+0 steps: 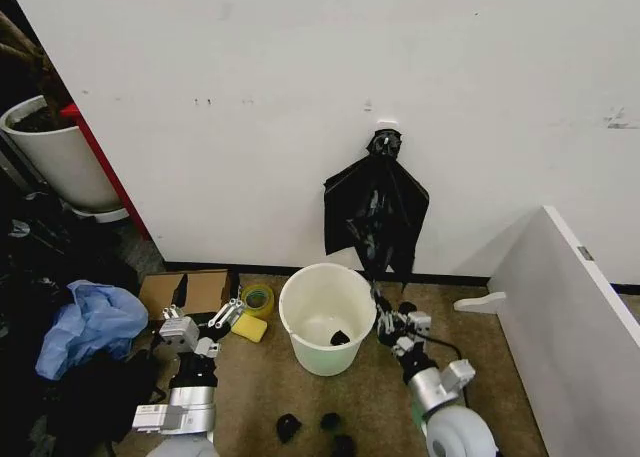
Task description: Place the garbage bag over the trash bin.
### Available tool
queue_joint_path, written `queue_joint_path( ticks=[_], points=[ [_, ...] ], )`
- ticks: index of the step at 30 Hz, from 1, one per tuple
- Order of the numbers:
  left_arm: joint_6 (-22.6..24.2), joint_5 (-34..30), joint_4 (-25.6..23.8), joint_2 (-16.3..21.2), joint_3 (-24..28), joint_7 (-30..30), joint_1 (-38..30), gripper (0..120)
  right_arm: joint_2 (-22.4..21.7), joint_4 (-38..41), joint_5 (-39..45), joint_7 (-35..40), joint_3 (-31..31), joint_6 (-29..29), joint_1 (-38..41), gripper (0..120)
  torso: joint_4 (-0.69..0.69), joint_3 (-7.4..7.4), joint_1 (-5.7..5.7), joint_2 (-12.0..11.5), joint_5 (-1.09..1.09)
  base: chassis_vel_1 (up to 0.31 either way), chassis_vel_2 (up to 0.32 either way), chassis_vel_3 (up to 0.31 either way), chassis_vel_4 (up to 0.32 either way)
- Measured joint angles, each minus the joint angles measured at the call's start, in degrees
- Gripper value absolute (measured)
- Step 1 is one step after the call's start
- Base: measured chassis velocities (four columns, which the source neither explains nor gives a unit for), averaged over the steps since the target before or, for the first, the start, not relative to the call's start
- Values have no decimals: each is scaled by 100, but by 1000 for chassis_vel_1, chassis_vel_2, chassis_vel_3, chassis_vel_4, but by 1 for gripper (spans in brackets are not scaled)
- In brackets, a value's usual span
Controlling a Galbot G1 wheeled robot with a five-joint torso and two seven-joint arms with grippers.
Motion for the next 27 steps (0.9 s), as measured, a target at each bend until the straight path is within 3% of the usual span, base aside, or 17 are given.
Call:
queue_joint_path(
  ticks=[11,15,20,23,27],
  points=[
    [169,-129,-4,102,-59,-3,-153,100,-277,-639,-953,-2402,210,621,-144,0,0,0,0,0,0,0,0,0,0],
    [184,-131,-9,90,-60,-4,-153,100,-263,-768,-1168,-2585,254,777,-66,0,0,0,0,0,0,0,0,0,0],
    [187,-125,-28,76,-74,-3,-118,100,-214,-654,-860,-2520,291,1010,94,0,0,0,0,0,0,0,0,0,0],
    [188,-112,-29,62,-84,-4,-99,100,-218,-569,-632,-2428,323,1140,177,12,0,0,0,0,-1,0,0,0,0],
    [196,-98,-31,34,-85,-3,-86,100,-212,-570,-736,-1758,314,1150,266,23,0,0,0,0,-1,0,0,0,0]
  ],
)
